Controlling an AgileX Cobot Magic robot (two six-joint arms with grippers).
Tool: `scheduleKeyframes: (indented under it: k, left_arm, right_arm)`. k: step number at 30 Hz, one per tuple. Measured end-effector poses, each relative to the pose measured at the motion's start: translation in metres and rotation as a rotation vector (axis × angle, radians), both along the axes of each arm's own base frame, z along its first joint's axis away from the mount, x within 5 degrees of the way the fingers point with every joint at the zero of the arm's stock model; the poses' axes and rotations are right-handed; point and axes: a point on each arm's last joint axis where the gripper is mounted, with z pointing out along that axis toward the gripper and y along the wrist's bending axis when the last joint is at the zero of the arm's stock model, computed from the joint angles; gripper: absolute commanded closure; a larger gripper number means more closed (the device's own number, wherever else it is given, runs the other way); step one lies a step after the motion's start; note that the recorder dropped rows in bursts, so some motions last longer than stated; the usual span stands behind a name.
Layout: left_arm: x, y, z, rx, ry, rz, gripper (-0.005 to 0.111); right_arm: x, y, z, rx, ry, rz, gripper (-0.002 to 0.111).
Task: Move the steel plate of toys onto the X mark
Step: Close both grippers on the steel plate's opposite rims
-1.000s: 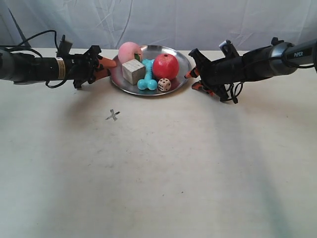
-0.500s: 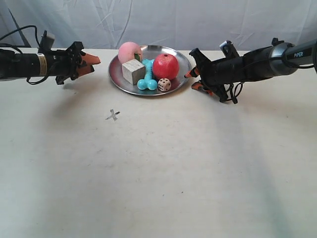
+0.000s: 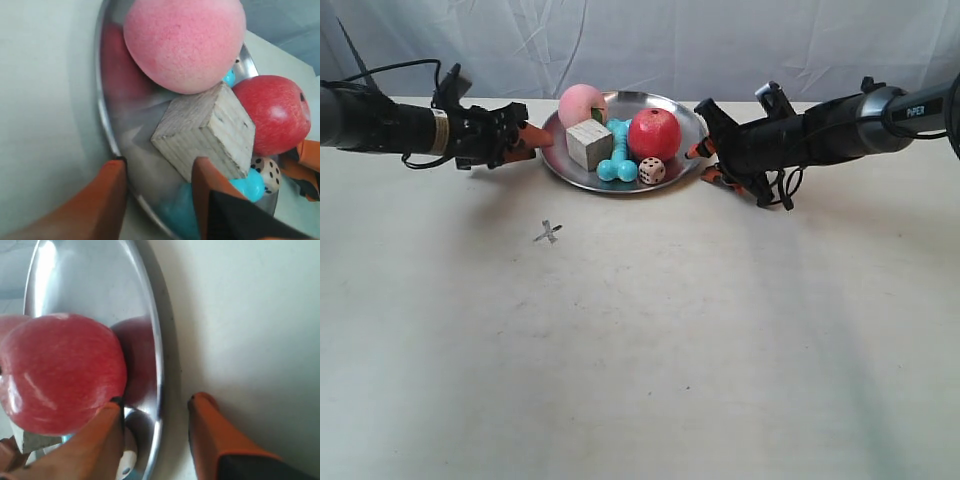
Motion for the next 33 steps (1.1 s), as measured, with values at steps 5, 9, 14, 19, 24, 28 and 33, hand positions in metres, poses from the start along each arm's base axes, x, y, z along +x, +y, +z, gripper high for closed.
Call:
scheduleKeyframes:
  k: [5,9,14,19,24,28,33]
  left_arm:
    - [0.0,-0.008,-0.001,0.058,-0.004,-0.014,0.066]
    - [0.0,-0.01,-0.003,0.086,-0.007,-0.031,0.066]
    - [0.0,-0.01,-0.004,0.103,-0.011,-0.021,0.072]
    - [0.002,-0.009,-0.004,0.12,-0.015,-0.004,0.073]
    - [0.002,-0.009,-0.005,0.127,-0.017,0.003,0.074]
    - [0.001,-0.02,-0.006,0.146,-0.023,0.0,0.074]
    - [0.001,-0.022,-0.006,0.145,-0.023,-0.004,0.074]
  right_arm:
    - [-0.001,0.001,-0.001,0.009,0.004,0.013,0.066]
    - [-0.002,0.003,-0.001,0.018,0.007,0.033,0.066]
    - [-0.002,0.004,-0.001,0.018,0.007,0.038,0.066]
    - [-0.003,0.008,-0.001,0.012,0.006,0.042,0.066]
    - [-0.003,0.011,-0.001,0.005,0.004,0.043,0.066]
    - [-0.004,0.018,-0.001,0.0,0.002,0.051,0.066]
    - [-0.003,0.018,-0.001,0.002,0.002,0.051,0.066]
